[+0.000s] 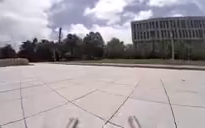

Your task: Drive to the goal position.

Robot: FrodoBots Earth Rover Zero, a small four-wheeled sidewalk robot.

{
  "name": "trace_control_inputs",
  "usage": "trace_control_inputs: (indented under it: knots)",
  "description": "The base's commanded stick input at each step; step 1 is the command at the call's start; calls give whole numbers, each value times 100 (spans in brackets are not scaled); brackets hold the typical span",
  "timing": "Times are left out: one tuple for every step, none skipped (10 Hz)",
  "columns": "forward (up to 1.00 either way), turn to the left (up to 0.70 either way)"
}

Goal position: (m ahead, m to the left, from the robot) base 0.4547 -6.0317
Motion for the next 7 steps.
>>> trace_control_inputs:
  knots:
    - [0, -70]
    - [0, -70]
    - [0, -70]
    - [0, -70]
    - [0, -70]
    - [0, -70]
    - [0, -70]
